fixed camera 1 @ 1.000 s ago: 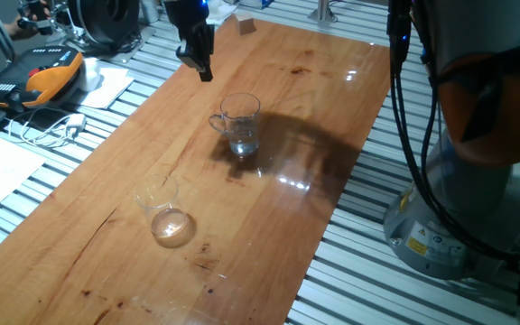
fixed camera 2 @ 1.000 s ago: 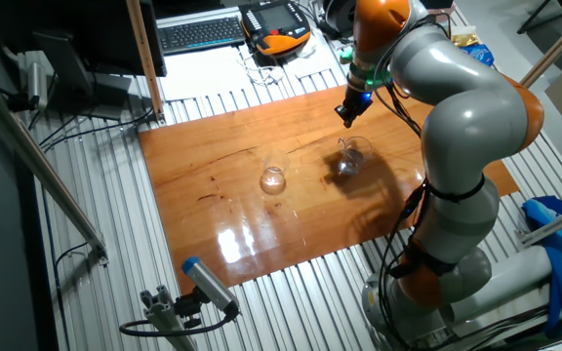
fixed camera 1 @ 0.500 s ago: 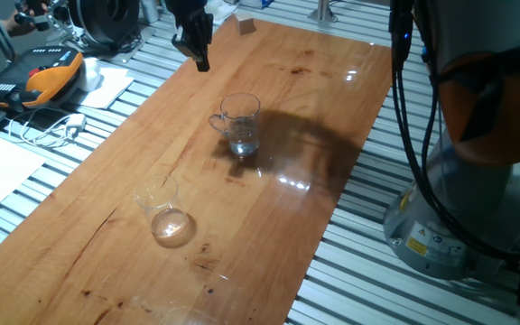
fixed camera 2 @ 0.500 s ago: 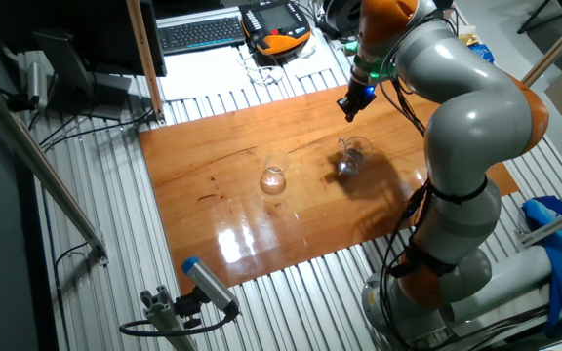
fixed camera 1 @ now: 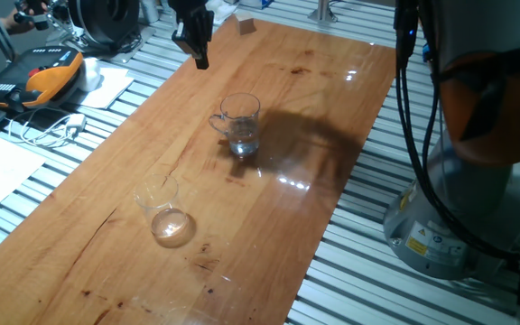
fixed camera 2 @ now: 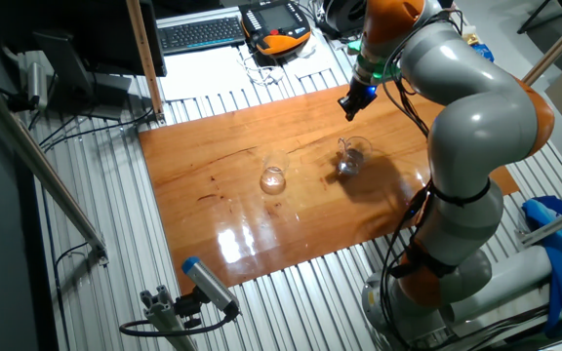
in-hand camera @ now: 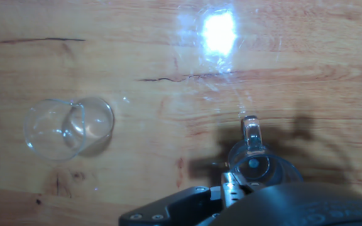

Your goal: Pour the water from one cup into another empty cup

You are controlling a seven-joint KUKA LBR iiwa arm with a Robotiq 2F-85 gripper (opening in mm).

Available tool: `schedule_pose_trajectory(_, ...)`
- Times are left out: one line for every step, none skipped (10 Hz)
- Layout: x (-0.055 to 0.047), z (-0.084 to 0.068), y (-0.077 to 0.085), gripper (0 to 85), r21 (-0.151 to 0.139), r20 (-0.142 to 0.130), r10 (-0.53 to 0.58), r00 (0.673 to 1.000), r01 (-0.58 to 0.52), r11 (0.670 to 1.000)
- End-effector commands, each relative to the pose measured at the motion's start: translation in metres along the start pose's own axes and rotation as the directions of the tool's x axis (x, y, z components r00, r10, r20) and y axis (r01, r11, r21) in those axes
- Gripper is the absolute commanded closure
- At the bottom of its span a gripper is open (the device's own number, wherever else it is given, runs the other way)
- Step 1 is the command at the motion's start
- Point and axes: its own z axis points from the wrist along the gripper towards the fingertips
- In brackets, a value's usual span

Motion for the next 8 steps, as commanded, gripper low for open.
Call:
schedule_pose_trajectory(0.0000,0.0002,-0.0002,85.0,0.002,0.000,0.000,1.000,0.000,1.000)
schedule_pose_trajectory(-0.0001,-0.0002,0.0000,85.0,0.004,0.010,-0.004,1.000,0.004,1.000)
schedule_pose_trajectory(-0.0001,-0.0007,0.0000,85.0,0.000,0.020,0.003,1.000,-0.003,1.000)
schedule_pose_trajectory(-0.0001,-0.0007,0.0000,85.0,-0.014,0.043,0.023,0.999,-0.023,1.000)
schedule_pose_trajectory(-0.0001,-0.0007,0.0000,85.0,-0.035,0.059,0.042,0.997,-0.040,0.999)
schedule_pose_trajectory(-0.0001,-0.0007,0.0000,85.0,-0.060,0.040,0.039,0.998,-0.037,0.997)
schedule_pose_trajectory(-0.0001,-0.0007,0.0000,85.0,-0.097,0.016,0.028,0.999,-0.026,0.995)
schedule_pose_trajectory(-0.0001,-0.0007,0.0000,85.0,-0.146,0.011,0.012,1.000,-0.010,0.989)
